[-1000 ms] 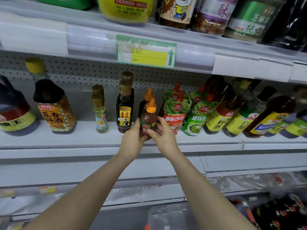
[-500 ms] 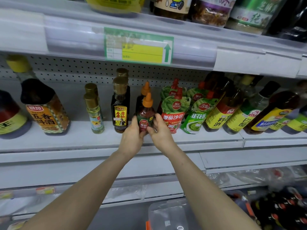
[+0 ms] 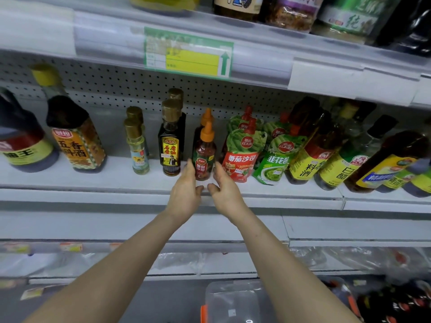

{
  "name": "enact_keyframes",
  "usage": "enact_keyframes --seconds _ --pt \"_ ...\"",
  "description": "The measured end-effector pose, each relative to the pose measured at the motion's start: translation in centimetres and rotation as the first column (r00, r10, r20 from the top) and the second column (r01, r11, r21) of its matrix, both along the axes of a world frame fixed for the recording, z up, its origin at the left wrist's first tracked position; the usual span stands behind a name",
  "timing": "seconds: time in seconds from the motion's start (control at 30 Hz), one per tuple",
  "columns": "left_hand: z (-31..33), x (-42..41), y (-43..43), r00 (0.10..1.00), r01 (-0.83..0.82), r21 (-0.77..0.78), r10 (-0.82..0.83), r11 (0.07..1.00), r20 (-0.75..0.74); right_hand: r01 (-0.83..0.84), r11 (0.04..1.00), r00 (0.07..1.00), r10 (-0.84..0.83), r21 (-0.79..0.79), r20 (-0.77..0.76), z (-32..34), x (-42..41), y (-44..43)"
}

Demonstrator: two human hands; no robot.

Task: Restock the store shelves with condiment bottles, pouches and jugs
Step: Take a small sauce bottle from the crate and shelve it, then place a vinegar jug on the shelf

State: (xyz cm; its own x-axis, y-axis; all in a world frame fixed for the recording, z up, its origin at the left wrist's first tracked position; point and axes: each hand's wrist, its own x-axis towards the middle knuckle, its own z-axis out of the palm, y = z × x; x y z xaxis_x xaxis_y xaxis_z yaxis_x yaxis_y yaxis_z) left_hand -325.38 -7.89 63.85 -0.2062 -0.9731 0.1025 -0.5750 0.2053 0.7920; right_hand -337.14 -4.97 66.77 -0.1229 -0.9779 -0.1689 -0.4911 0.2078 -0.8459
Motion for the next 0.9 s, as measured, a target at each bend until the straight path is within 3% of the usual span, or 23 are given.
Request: enact_keyframes --seconds 0.27,0.4,0.63,0.9 --pt "-0.3 -2.1 4.6 0.992 -0.122 -0.116 0.121 0.986 -0.022 -0.066 0.997 0.996 0.069 -0.042 0.052 -0.7 -4.9 4.2" --pt "-1.3 -5.5 9.1 0.983 -0.174 -0.095 0.168 0.98 -0.068 -0.109 0.993 0.99 0.113 -0.05 0.083 -1.9 -8.4 7.7" --pt "-2.2 -14.5 17.4 0.986 -0.139 -0.037 0.135 0.99 -0.096 -0.116 0.991 0.99 0.12 -0.069 0.066 -3.0 -17.1 15.2" --pt "-1.2 -25.1 24.0 0.989 -0.026 -0.025 0.022 0.999 -0.145 -0.015 0.997 0.999 0.018 -0.073 0.041 -1.6 -27.9 23.3"
